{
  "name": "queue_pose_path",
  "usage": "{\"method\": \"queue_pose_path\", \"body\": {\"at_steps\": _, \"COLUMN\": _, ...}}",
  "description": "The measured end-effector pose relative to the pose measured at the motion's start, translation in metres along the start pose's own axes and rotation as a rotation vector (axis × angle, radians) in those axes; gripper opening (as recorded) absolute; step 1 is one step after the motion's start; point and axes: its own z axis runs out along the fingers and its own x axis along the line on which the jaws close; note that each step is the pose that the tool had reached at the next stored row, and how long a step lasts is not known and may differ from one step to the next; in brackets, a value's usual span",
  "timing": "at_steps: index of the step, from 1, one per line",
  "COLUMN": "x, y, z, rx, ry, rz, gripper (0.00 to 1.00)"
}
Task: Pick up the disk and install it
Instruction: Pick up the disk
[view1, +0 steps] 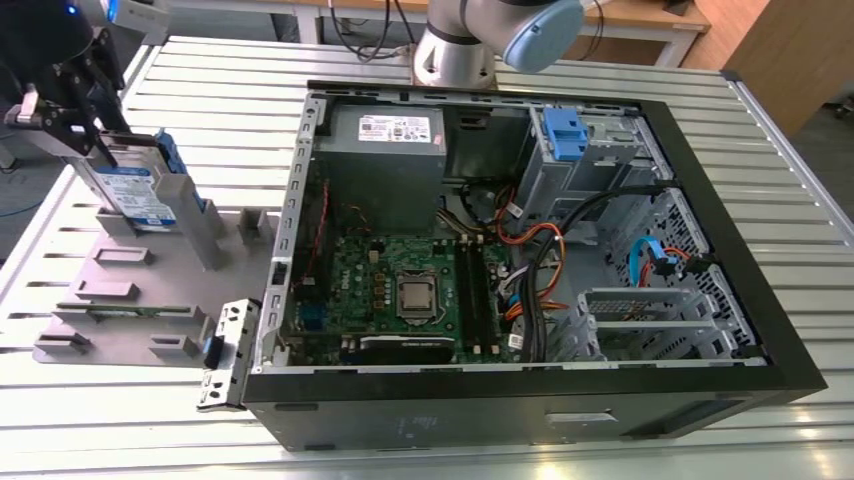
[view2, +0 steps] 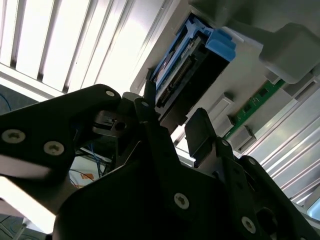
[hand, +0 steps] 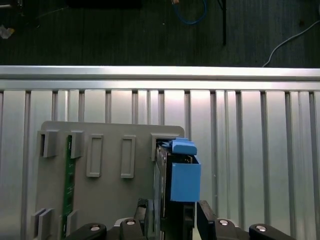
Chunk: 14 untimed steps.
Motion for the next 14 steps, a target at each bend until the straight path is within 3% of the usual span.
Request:
{"method": "queue_pose_path", "body": {"at_steps": 9, "x": 0.0001, "y": 0.0000, "z": 0.0008, "rx": -0.0001, "ry": 0.0000, "rz": 0.000, "gripper": 0.49}}
{"method": "queue_pose_path", "body": {"at_steps": 11, "x": 0.0001, "y": 0.0000, "z": 0.0009, "rx": -0.0001, "ry": 0.0001, "rz": 0.000, "gripper": 0.36}}
{"method": "queue_pose_path", "body": {"at_steps": 14, "x": 0.0001, "y": 0.0000, "z": 0.0010, "rx": -0.0001, "ry": 0.0001, "rz": 0.000, "gripper": 0.36}}
